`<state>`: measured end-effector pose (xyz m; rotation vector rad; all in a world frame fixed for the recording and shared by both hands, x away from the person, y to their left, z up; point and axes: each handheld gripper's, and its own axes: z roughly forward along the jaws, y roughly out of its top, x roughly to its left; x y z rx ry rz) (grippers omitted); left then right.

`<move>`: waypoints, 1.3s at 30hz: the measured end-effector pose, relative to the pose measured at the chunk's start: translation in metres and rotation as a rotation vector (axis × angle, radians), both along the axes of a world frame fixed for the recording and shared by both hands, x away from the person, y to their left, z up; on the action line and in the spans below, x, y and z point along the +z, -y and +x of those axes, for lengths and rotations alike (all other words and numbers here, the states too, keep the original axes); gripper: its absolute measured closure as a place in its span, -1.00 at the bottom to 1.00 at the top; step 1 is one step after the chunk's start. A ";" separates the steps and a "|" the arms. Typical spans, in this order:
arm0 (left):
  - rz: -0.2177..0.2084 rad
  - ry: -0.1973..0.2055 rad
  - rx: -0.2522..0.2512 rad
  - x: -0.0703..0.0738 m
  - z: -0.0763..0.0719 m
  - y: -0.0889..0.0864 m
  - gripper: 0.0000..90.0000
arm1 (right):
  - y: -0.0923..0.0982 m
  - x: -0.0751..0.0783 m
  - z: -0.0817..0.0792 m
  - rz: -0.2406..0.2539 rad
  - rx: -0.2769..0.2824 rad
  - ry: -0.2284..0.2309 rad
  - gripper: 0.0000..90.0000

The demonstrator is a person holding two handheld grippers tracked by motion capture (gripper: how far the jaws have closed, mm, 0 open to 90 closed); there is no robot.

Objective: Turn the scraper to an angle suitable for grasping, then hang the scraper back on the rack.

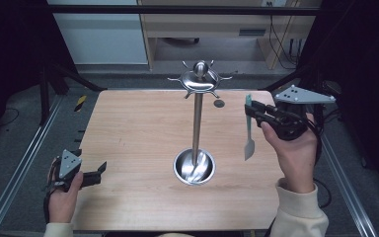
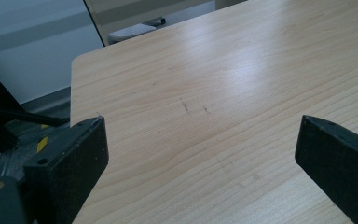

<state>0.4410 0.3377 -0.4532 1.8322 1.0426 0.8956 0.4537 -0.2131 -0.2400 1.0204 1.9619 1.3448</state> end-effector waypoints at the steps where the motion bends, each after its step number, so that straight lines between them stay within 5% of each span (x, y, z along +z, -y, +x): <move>1: -0.005 0.003 0.001 0.000 0.000 0.000 -0.95 | 0.001 0.001 -0.001 0.005 0.001 0.004 0.65; 19: 0.002 0.002 0.004 -0.001 0.001 0.000 -0.95 | -0.008 0.018 -0.022 0.043 0.083 0.086 0.65; 39: 0.005 0.000 0.007 -0.001 0.001 0.000 -0.95 | -0.010 0.023 -0.029 0.069 0.125 0.112 0.65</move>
